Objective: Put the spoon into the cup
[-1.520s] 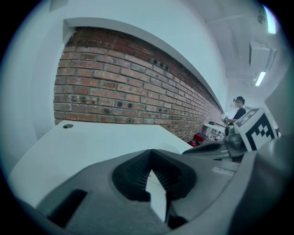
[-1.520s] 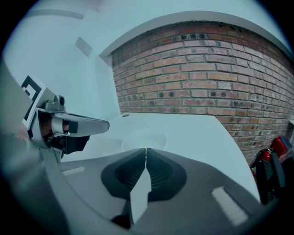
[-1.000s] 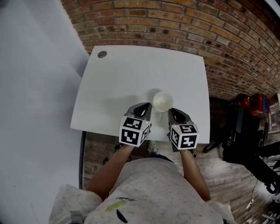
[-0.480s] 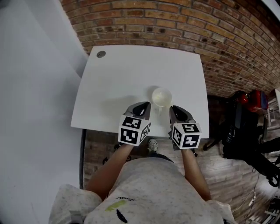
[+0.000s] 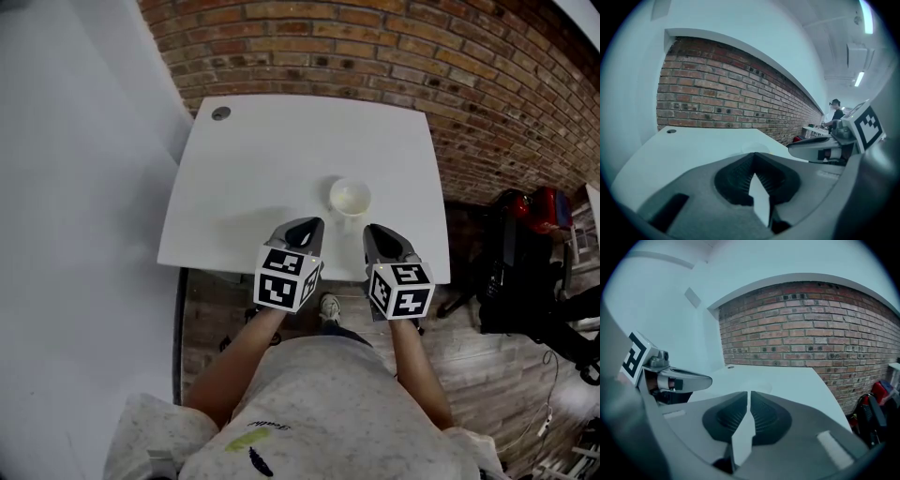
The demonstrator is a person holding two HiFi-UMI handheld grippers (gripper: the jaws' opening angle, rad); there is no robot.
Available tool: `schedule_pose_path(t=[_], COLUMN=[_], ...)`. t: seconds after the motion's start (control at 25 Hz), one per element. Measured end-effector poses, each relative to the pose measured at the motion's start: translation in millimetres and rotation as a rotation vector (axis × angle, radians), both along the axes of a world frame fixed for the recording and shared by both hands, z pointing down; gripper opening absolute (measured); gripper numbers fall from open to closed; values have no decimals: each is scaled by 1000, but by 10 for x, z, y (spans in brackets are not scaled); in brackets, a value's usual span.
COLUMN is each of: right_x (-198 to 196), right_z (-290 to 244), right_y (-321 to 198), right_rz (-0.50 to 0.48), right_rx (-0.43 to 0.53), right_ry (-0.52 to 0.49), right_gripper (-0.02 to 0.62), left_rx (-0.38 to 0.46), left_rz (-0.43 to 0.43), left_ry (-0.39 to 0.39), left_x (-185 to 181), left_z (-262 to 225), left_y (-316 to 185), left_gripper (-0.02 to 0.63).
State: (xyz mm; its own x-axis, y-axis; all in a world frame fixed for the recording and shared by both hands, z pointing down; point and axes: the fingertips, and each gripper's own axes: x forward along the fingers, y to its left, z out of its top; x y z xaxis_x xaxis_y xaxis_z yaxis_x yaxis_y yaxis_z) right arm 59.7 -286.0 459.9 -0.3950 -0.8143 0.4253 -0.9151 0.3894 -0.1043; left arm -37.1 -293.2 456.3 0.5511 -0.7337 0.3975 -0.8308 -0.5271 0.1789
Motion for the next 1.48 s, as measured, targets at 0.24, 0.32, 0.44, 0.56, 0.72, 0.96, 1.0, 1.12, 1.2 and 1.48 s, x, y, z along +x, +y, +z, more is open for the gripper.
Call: schedule_pose_path(t=[0.24, 0.32, 0.44, 0.56, 0.72, 0.96, 1.0, 1.12, 1.2, 1.48], right_x=[-27, -39, -42, -44, -59, -68, -64, -37, -23, 0], right_z=[-102, -133, -162, -174, -194, -214, -216, -208, -198, -214], right_y=[213, 285, 379, 470, 564, 638, 642, 664, 676, 681], right_rz=[15, 16, 20, 22, 22, 25, 27, 30, 33, 37], right_rx=[29, 37, 52, 58, 64, 72, 73, 74, 73, 71], right_ry=[-5, -6, -10, -11, -12, -17, -18, -19, -19, -20], right_gripper=[12, 12, 11, 11, 11, 11, 11, 11, 11, 11], left_rx=[17, 19, 21, 20, 17, 22, 24, 24, 22, 20], left_rz=[16, 23, 32, 35, 34, 35, 36, 39, 41, 46], left_ry=[-1, 0, -1, 0, 0, 2, 2, 2, 2, 1], left_x=[-28, -28, -16, -20, -38, -41, -38, -15, -3, 29], left_z=[-62, -75, -64, -47, -41, -54, -55, -44, -31, -47], left_y=[194, 259, 351, 443, 539, 604, 608, 630, 643, 646], left_gripper=[1, 2, 2, 1, 0, 1, 1, 0, 1, 0])
